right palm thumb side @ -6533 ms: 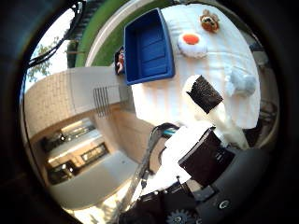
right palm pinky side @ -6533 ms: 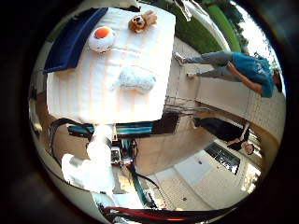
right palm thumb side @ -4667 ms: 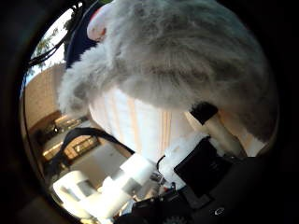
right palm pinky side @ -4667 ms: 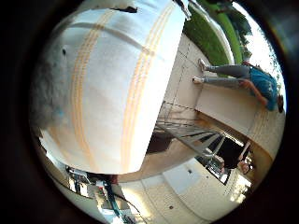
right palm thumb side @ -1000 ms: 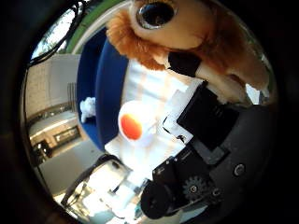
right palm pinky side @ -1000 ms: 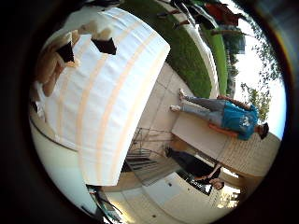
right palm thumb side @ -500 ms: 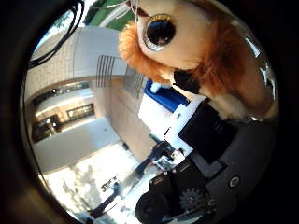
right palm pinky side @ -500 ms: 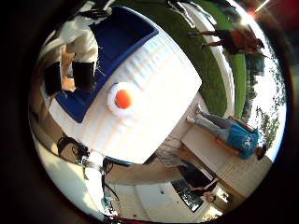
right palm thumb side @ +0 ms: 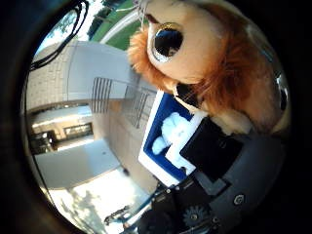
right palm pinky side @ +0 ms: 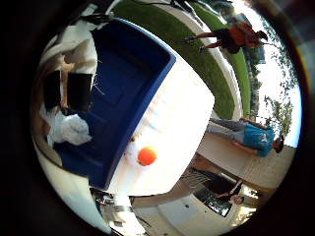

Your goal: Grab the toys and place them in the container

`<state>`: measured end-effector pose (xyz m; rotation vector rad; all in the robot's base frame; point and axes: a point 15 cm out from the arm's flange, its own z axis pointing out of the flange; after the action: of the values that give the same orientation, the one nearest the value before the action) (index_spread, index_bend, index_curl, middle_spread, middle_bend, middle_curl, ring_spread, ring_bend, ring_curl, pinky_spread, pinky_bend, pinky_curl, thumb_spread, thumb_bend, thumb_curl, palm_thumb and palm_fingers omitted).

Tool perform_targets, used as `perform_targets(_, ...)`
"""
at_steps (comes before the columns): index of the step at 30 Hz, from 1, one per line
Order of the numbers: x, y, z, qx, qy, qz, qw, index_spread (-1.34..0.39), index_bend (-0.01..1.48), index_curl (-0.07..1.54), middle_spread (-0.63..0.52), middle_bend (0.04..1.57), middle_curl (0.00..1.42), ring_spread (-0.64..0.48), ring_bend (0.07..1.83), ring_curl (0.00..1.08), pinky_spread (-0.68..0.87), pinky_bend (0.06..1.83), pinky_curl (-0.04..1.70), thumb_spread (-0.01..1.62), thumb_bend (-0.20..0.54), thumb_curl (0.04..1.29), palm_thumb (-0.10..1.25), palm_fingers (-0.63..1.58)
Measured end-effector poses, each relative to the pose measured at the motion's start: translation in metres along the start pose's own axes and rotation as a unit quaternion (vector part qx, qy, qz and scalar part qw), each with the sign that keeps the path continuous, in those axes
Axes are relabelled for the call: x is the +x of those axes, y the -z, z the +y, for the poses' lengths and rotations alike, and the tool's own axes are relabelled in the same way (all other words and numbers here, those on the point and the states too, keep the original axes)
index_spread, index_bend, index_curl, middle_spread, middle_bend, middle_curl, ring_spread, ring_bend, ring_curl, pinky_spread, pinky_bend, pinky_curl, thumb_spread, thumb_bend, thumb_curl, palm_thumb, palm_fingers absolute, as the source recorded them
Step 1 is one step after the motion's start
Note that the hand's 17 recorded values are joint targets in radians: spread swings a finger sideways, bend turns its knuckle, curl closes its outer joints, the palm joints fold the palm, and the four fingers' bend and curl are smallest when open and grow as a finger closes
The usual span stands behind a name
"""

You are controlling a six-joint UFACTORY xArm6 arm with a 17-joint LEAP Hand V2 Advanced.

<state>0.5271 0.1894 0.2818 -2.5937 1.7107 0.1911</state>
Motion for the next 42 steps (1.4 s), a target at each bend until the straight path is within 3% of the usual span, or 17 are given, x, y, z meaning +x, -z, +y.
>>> perform_targets(2,0.006,-0.006,0.001,-0.006,-0.005,-0.004,1.000,-0.84,0.65,0.86,-0.17,1.07,0.92,-0.03,1.34,0.76,0.22,1.41,0.87,1.21,-0.032,0.57,0.83,0.57)
perform_targets(3,0.009,-0.009,0.002,-0.012,-0.005,-0.005,1.000,-0.74,0.57,0.86,-0.15,0.85,0.86,0.02,1.28,0.75,0.24,1.41,0.89,1.21,-0.036,0.56,0.81,0.18)
perform_targets(4,0.012,-0.010,0.004,-0.016,-0.007,-0.006,1.000,-0.69,0.55,0.85,-0.13,0.74,0.81,0.05,1.22,0.74,0.26,1.39,0.89,1.21,-0.038,0.56,0.79,-0.01)
perform_targets(5,0.013,-0.011,0.006,-0.019,-0.005,-0.007,1.000,-0.61,0.48,0.79,-0.08,0.58,0.71,0.11,1.04,0.65,0.30,1.28,0.82,1.21,-0.038,0.54,0.77,-0.22)
perform_targets(8,0.015,-0.011,0.011,-0.026,0.017,-0.018,0.999,-0.56,0.32,0.67,-0.01,0.36,0.58,0.20,0.77,0.49,0.36,1.13,0.71,1.20,-0.032,0.52,0.75,-0.31)
perform_targets(11,0.005,-0.005,0.019,-0.030,0.044,-0.058,0.997,-0.53,0.19,0.57,0.03,0.20,0.49,0.25,0.61,0.40,0.41,1.00,0.63,1.19,-0.024,0.51,0.75,-0.21)
perform_targets(16,0.008,0.047,0.048,-0.010,0.054,-0.120,0.991,-0.49,0.14,0.45,0.06,0.13,0.39,0.30,0.49,0.34,0.47,0.87,0.53,1.18,-0.023,0.50,0.76,-0.13)
perform_targets(20,0.026,0.096,0.078,0.020,0.056,-0.116,0.991,-0.47,0.15,0.40,0.06,0.14,0.35,0.30,0.46,0.33,0.48,0.82,0.49,1.17,-0.023,0.49,0.76,-0.08)
perform_targets(24,0.055,0.105,0.121,0.012,0.033,-0.120,0.992,-0.42,0.14,0.36,0.07,0.17,0.34,0.30,0.46,0.33,0.49,0.78,0.46,1.17,-0.027,0.48,0.76,-0.04)
perform_targets(30,0.117,0.068,0.176,-0.016,-0.010,-0.116,0.993,-0.30,0.15,0.31,0.07,0.18,0.34,0.29,0.46,0.32,0.49,0.74,0.41,1.16,-0.027,0.47,0.74,-0.01)
perform_targets(42,0.165,-0.046,0.204,-0.043,-0.051,-0.097,0.993,-0.22,0.16,0.27,0.07,0.19,0.34,0.29,0.45,0.32,0.48,0.70,0.35,1.16,-0.025,0.46,0.73,0.04)
